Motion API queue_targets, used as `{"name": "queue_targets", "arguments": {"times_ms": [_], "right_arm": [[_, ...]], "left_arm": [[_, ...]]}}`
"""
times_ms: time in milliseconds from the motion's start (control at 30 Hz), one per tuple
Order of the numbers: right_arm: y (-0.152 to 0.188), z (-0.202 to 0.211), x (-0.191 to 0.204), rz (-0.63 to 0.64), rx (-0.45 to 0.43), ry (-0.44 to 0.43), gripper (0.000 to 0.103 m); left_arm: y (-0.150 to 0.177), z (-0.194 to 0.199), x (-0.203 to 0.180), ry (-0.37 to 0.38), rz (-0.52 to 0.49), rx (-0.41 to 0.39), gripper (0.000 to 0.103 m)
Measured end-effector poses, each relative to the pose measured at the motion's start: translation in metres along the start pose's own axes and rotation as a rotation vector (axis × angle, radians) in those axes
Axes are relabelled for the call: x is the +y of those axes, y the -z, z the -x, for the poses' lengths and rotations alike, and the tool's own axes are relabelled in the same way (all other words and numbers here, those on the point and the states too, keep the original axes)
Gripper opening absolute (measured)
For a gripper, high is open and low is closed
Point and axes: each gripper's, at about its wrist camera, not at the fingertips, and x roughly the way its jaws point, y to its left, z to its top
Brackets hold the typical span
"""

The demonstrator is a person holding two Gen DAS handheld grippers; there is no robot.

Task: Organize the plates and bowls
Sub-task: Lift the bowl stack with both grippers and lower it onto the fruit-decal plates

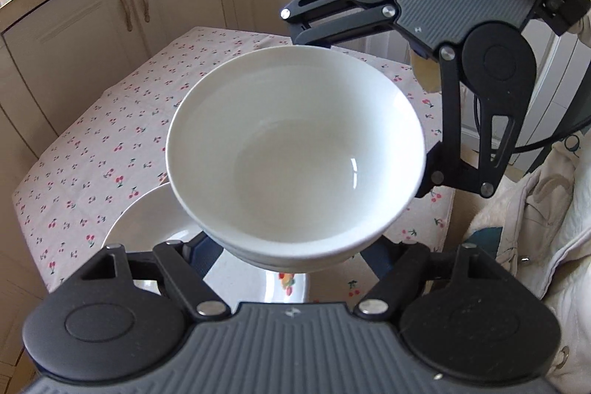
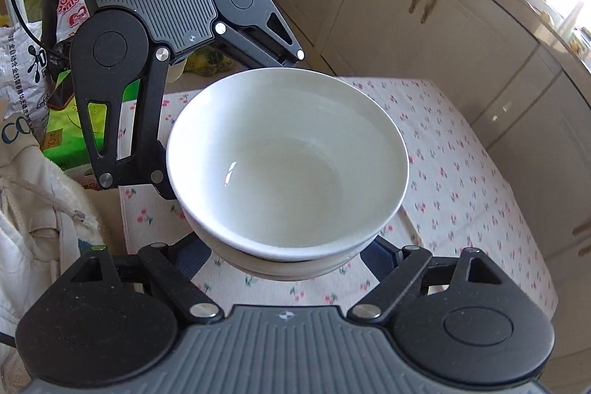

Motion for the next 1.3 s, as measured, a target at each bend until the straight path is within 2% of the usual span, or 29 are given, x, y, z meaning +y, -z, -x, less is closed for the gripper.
{"name": "queue_targets", "arguments": {"times_ms": [267, 633, 1000, 1300], "right_arm": [[-0.035, -0.046, -0.010, 0.043, -0.009, -0.034, 0.090], [-0.058, -0.090, -0.023, 0.037, 0.028, -0.069, 0.090], [-0.049, -0.083, -0.020, 0.001, 0.042, -0.086, 0.090], [-0.046, -0.084, -0.026, -0.036, 0.042, -0.086, 0.090]], "left_arm": [[0.022, 0.003, 0.031, -0.071, 0.052, 0.033, 0.079], [0.040, -0.009, 0.060, -0.062, 0.104, 0.050, 0.079], [0.045, -0.010, 0.066, -0.030, 0.144, 0.030, 0.079], [0.045, -0.011, 0.067, -0.031, 0.151, 0.019, 0.080]]}}
